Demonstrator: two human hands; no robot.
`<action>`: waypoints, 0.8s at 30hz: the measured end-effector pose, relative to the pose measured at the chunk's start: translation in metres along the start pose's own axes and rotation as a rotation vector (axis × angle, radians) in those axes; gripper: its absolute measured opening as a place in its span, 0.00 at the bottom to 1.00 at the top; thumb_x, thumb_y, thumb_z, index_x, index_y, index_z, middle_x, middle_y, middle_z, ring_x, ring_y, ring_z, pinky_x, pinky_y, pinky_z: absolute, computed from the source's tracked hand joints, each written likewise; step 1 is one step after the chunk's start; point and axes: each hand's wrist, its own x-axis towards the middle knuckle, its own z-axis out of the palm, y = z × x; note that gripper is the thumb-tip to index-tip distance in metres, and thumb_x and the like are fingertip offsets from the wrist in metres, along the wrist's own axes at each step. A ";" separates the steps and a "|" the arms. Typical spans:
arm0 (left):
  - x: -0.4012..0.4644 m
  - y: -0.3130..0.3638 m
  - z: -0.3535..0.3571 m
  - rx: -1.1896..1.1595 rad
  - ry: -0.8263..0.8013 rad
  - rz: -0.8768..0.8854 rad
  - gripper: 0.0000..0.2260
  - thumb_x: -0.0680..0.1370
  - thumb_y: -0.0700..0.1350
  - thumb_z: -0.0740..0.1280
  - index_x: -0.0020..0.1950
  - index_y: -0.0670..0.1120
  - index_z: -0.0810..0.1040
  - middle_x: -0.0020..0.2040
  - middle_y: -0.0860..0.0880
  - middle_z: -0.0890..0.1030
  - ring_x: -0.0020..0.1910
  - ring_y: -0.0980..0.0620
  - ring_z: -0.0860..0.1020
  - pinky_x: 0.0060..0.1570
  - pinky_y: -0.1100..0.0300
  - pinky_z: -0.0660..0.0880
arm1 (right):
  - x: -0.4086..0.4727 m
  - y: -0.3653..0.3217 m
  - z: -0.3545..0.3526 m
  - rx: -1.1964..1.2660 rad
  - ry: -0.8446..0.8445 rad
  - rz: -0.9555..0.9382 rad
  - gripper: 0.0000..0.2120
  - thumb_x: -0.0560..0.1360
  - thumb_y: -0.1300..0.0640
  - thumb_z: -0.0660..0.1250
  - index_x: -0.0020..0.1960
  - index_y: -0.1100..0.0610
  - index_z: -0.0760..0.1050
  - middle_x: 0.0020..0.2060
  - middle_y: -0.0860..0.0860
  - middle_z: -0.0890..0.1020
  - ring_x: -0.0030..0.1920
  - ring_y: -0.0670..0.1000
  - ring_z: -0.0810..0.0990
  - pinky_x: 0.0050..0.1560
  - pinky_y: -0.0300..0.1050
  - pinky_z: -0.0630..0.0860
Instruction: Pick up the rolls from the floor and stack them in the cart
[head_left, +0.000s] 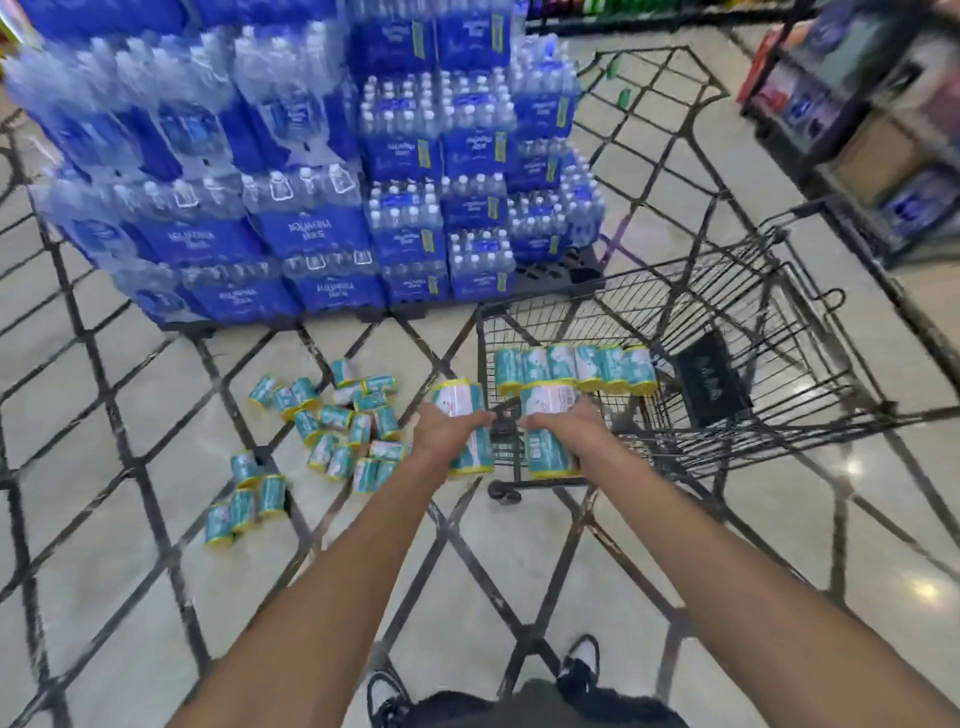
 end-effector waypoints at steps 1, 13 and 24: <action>-0.006 0.007 0.028 0.030 -0.015 -0.008 0.50 0.51 0.65 0.81 0.66 0.44 0.68 0.56 0.46 0.80 0.51 0.46 0.82 0.46 0.49 0.83 | 0.008 0.001 -0.025 -0.008 0.026 -0.006 0.36 0.64 0.59 0.83 0.64 0.56 0.66 0.54 0.53 0.80 0.54 0.55 0.81 0.48 0.49 0.81; 0.074 0.034 0.250 0.097 -0.186 -0.051 0.47 0.47 0.65 0.83 0.61 0.49 0.74 0.52 0.48 0.85 0.47 0.46 0.85 0.47 0.46 0.84 | 0.131 0.003 -0.219 0.012 0.127 0.106 0.32 0.68 0.59 0.81 0.61 0.55 0.62 0.47 0.50 0.75 0.50 0.54 0.76 0.44 0.48 0.78; 0.202 0.061 0.390 0.186 -0.157 -0.188 0.50 0.67 0.53 0.81 0.78 0.40 0.54 0.72 0.39 0.71 0.69 0.40 0.72 0.66 0.46 0.74 | 0.344 0.038 -0.259 -0.135 0.242 0.310 0.49 0.59 0.52 0.85 0.69 0.59 0.60 0.61 0.57 0.76 0.61 0.60 0.79 0.60 0.61 0.80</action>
